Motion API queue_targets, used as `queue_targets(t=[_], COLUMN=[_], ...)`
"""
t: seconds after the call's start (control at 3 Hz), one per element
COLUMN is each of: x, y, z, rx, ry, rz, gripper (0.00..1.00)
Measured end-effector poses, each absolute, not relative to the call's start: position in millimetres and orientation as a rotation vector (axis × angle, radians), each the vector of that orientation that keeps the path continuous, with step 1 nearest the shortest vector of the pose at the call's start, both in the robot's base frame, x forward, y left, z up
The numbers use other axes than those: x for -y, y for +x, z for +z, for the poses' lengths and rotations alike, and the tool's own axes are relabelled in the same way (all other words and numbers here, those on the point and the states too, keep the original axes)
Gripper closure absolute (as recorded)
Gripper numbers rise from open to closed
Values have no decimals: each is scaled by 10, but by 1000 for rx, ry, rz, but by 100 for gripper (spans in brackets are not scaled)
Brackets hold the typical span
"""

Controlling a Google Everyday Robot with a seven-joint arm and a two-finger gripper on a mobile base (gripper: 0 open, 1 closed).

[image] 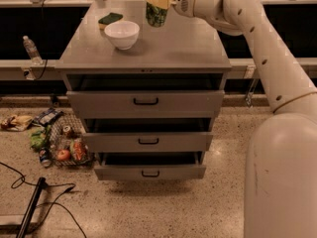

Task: Place green can into white bowl

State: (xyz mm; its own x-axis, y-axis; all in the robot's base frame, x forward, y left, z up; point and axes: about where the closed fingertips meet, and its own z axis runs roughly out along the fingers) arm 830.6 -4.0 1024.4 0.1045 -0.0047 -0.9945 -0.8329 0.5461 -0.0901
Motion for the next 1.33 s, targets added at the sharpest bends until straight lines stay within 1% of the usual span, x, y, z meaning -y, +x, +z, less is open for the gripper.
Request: queue_targets(t=[0.33,0.67,1.0,1.33], x=[-409,-977,-1239,-1299], y=[8321,8506,8649,8874], z=[10383,10344,10206,10129], rx=[-1315,-1342,-1374,-1384], ry=[-789,-759,-736,-711], rz=[756,773,787,745], gripper=[100,100,100,98])
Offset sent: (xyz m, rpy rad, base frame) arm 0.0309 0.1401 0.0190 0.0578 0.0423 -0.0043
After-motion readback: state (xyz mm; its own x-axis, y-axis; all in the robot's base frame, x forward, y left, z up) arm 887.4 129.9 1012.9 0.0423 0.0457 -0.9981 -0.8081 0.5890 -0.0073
